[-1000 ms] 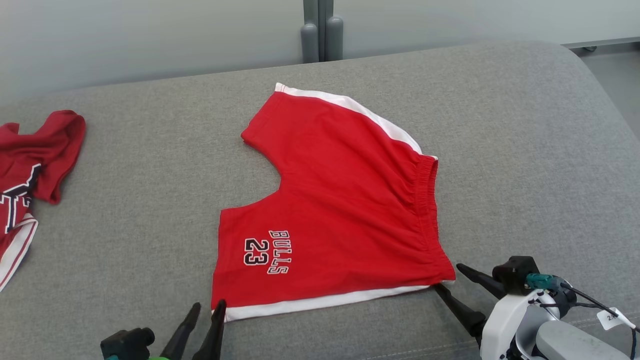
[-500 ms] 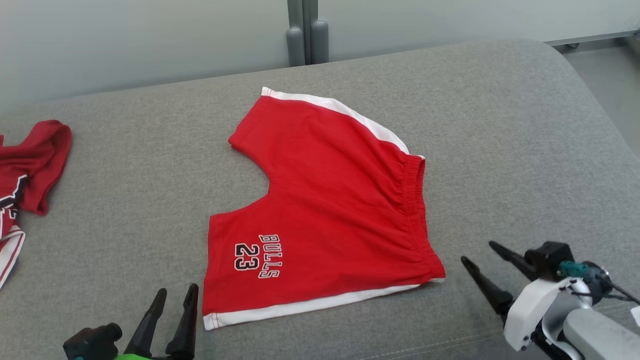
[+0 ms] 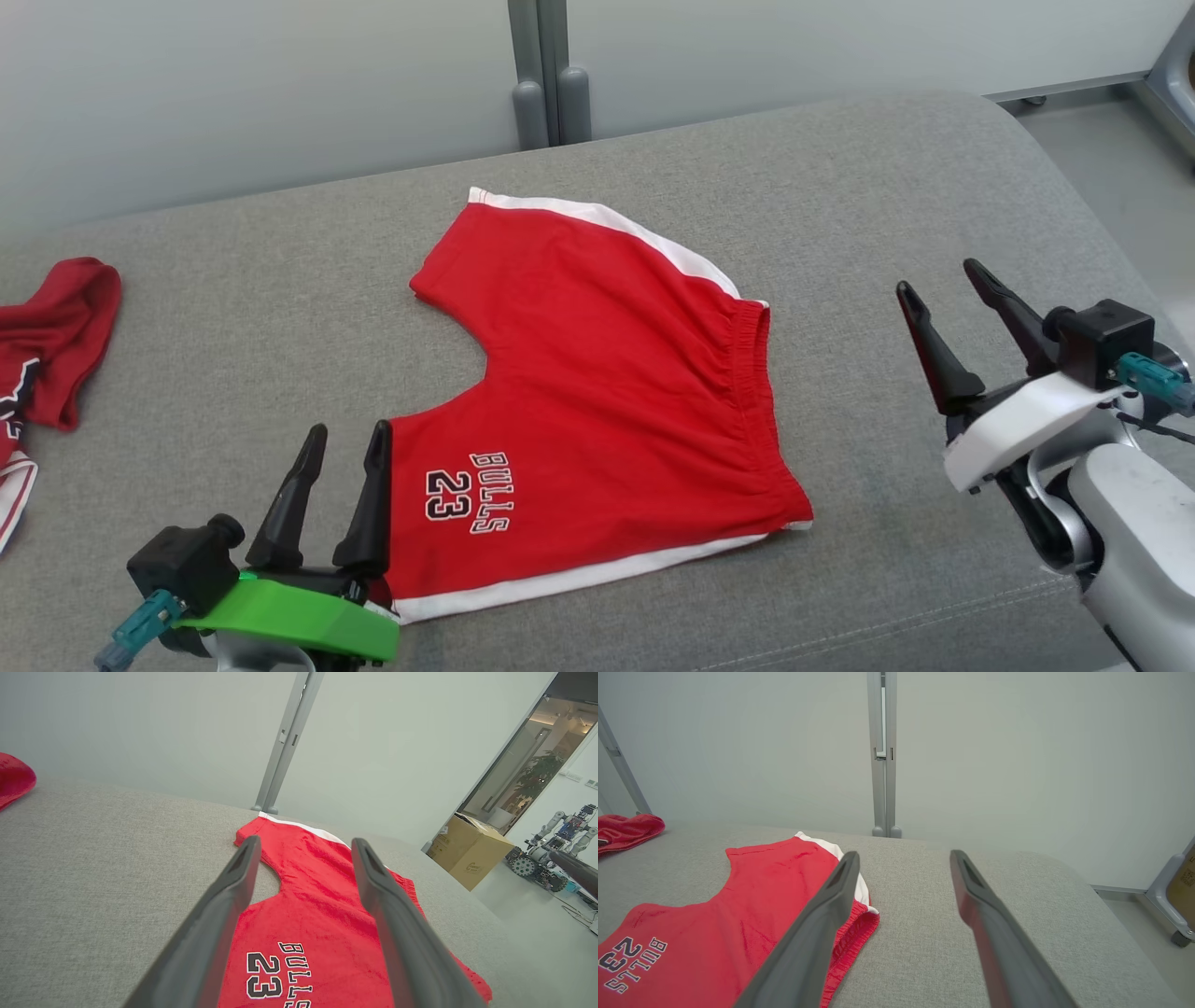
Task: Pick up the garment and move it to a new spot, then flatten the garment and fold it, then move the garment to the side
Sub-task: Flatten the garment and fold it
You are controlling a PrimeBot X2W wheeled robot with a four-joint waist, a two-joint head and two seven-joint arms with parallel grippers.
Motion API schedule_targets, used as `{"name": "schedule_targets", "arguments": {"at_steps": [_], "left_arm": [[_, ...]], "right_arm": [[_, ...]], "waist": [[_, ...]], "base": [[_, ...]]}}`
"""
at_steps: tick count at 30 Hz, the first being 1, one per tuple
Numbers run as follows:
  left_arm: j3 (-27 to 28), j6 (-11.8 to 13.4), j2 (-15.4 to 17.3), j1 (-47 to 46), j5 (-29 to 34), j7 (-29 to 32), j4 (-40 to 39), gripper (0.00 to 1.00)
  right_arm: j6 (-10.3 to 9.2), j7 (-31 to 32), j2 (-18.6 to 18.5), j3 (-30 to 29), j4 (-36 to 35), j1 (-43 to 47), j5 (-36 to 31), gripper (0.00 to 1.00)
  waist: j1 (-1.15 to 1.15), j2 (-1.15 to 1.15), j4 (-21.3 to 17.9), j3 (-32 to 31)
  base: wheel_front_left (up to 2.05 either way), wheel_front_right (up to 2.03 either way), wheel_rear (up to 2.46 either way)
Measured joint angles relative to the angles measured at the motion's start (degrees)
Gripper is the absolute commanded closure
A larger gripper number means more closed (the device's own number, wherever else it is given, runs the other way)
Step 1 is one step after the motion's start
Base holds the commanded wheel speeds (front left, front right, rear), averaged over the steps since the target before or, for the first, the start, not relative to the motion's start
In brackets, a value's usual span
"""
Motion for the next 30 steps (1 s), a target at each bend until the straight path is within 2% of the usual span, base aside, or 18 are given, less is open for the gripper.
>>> {"name": "schedule_targets", "arguments": {"at_steps": [8,17,22,30], "left_arm": [[1.13,3.33,-0.4,-0.62,3.47,-0.47,-0.49,0.0],[2.46,7.44,-1.36,0.38,7.15,-0.49,-0.49,0.0],[3.64,8.72,-1.49,2.44,8.71,-0.51,-0.56,0.0],[4.8,9.21,-1.96,3.88,9.73,-0.51,-1.68,0.0]], "right_arm": [[-2.34,0.0,5.66,-3.16,-2.89,-0.03,0.11,0.0],[-3.6,0.0,8.32,-6.03,-4.47,2.29,-2.38,0.0],[-3.6,0.0,10.02,-6.31,-4.58,4.71,-4.49,0.0],[-4.03,0.0,11.85,-8.09,-4.57,7.68,-5.32,0.0]], "waist": [[0.0,0.0,0.38,-0.11],[0.0,0.0,2.0,0.14],[0.0,0.0,2.85,0.16],[0.0,0.0,3.27,0.01]], "base": [[0.0,0.0,0.0],[0.0,0.0,0.0],[0.0,0.0,0.0],[0.0,0.0,0.0]]}}
